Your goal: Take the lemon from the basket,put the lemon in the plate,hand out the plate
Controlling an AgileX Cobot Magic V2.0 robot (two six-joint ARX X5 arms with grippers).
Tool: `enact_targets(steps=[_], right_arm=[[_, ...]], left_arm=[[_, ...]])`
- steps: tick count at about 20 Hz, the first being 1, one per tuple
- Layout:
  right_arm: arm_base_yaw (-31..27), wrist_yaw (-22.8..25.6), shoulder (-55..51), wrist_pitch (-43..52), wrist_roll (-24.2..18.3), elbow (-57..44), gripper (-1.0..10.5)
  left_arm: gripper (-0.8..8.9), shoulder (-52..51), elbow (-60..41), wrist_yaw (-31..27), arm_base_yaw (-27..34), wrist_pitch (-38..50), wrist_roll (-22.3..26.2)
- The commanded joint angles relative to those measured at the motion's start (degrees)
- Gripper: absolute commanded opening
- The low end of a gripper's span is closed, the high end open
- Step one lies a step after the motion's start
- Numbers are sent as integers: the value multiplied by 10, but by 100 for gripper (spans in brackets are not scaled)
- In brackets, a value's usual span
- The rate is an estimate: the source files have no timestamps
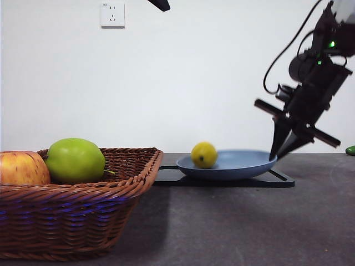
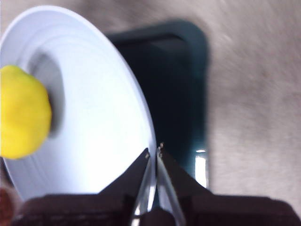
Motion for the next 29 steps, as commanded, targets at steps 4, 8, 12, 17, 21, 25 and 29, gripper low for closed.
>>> enact_targets(steps=[4,8,12,17,21,25,29], right_arm=[[-4,-2,23,2,4,15,63],[-8,-3,20,-2,0,15,250],[-15,-37,-19,-41,-7,15,247],[-10,-52,-133,-150,-52,15,174],[19,-43,-238,-251,-122,15,0],[89,113,-350,-287,-126,4,4],[176,258,-472,-256,-97,-48,4]], left_arm=[[362,8,13,-14,-7,20,5],[361,8,13,-24,-5,28,14],[360,8,13,-86,4,29,49],[125,8,13,-104,55,54,106],[5,8,13,-101,111,61,119],[6,0,12,-65,169,53,120],[6,-61,-12,-10,216,68,120]])
